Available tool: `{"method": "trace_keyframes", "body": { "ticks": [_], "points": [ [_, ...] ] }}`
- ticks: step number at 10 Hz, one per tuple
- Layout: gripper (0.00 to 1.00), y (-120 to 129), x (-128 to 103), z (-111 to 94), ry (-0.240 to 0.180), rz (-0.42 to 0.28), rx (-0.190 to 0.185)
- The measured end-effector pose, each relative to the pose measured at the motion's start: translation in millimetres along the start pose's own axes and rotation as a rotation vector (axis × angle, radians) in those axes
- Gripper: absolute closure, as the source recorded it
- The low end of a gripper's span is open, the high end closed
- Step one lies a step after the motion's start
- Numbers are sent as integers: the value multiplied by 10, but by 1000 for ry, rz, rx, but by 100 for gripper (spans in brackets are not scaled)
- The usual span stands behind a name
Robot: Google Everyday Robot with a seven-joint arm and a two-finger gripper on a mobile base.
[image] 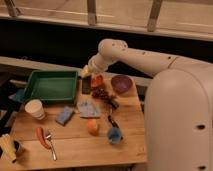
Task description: Place eraser in red bowl
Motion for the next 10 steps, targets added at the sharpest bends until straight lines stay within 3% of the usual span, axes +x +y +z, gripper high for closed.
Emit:
{"method": "trace_keyframes", "body": {
  "ticks": [3,5,8,10],
  "points": [
    [100,-65,-673,126,-46,0,-1],
    [100,12,-966,249,-95,-1,-37],
    [100,5,-1016,283,-107,-1,-42],
    [100,-65,-976,275,-136,25,-16]
  ]
}}
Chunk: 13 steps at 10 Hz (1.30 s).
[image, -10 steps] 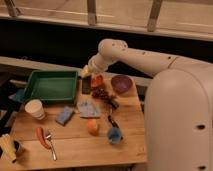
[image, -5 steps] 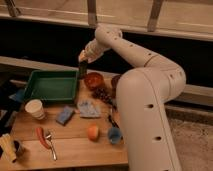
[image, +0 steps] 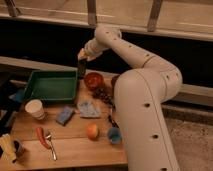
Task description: Place eraser in red bowl
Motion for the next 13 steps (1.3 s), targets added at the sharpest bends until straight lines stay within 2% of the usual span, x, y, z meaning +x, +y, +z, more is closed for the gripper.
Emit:
{"method": "trace_keyframes", "body": {
  "ticks": [4,6,8,9,11,12,13],
  "points": [
    [100,-428,106,-180,-75,98,87],
    [100,-524,139,-113,-89,127,97],
    [100,-686,219,52,-89,154,117],
    [97,-757,262,122,-87,165,129],
    [78,-864,297,234,-90,172,156],
    [71,-881,291,262,-85,176,156],
    [70,-884,288,257,-85,176,156]
  ]
}}
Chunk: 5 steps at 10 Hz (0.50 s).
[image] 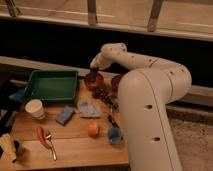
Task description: Place eraser in red bowl
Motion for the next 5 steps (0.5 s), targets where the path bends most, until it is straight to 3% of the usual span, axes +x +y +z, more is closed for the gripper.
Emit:
{"method": "trace_keyframes", "body": {
  "ticks": [3,5],
  "points": [
    [70,-16,2,-3,0,1,1],
    [85,5,1,2,1,-1,0]
  ]
}}
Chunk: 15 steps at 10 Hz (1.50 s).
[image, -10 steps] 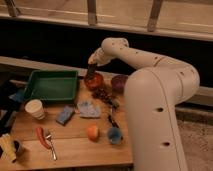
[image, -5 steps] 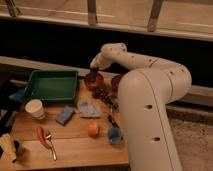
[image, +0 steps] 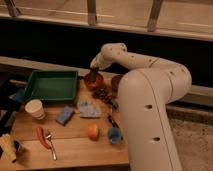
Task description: Place eraser in red bowl
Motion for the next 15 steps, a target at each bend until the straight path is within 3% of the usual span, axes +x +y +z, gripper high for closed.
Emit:
{"method": "trace_keyframes", "body": {
  "ticks": [1,3,4,6,10,15],
  "points": [
    [91,-5,3,1,0,0,1],
    [88,-12,0,-3,0,0,1],
    [81,-7,-2,-3,0,0,0],
    [56,-12,0,-2,0,0,1],
    [21,-12,-2,-5,-1,1,0],
    [20,-12,0,-3,0,1,0]
  ]
}}
